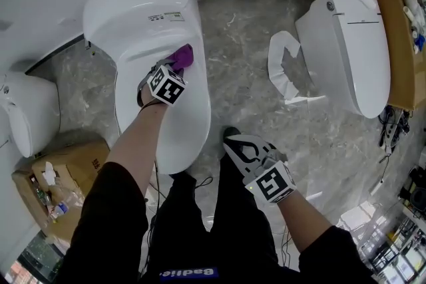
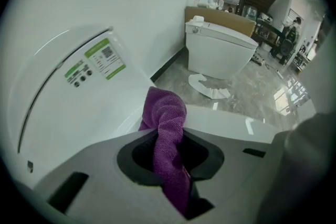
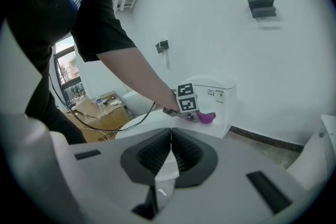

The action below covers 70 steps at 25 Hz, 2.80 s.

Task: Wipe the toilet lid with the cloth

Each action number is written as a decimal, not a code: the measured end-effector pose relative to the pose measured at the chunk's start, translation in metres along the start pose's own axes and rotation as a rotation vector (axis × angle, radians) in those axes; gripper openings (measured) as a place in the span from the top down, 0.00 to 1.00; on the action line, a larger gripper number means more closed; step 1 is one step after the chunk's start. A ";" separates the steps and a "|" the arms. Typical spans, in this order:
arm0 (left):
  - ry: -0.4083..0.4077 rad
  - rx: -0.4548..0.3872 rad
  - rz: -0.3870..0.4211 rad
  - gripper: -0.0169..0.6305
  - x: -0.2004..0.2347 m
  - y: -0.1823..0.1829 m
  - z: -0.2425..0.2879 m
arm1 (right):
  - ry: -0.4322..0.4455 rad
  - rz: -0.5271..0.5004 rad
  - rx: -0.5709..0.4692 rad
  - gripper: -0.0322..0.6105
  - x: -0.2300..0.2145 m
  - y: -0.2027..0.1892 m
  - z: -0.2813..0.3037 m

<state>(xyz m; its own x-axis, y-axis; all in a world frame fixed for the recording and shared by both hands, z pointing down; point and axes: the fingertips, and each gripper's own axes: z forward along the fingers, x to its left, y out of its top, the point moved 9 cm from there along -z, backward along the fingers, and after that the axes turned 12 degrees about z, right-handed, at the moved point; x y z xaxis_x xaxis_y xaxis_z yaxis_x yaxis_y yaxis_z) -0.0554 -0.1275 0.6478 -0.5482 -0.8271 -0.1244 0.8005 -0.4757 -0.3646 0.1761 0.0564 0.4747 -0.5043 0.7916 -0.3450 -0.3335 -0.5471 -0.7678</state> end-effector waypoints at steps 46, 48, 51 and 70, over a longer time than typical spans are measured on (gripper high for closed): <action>-0.053 0.105 0.098 0.85 -0.102 -0.066 -0.062 | -0.019 0.069 -0.113 0.90 0.114 -0.028 -0.051; -0.028 0.129 0.064 0.85 -0.087 -0.106 -0.077 | -0.014 0.066 -0.108 0.90 0.132 -0.019 -0.036; 0.000 0.155 0.015 0.85 -0.069 -0.164 -0.096 | -0.015 0.082 -0.111 0.90 0.154 -0.012 -0.013; -0.091 0.087 0.180 0.85 -0.203 -0.040 -0.064 | 0.066 0.108 -0.103 0.90 0.171 -0.065 -0.090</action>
<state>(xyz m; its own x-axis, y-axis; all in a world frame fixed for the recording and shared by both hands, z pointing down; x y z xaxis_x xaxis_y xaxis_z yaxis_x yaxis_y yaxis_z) 0.0084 0.0787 0.6285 -0.3736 -0.9227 -0.0946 0.9034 -0.3388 -0.2628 0.1832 0.2521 0.4170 -0.4780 0.7475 -0.4612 -0.1951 -0.6023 -0.7741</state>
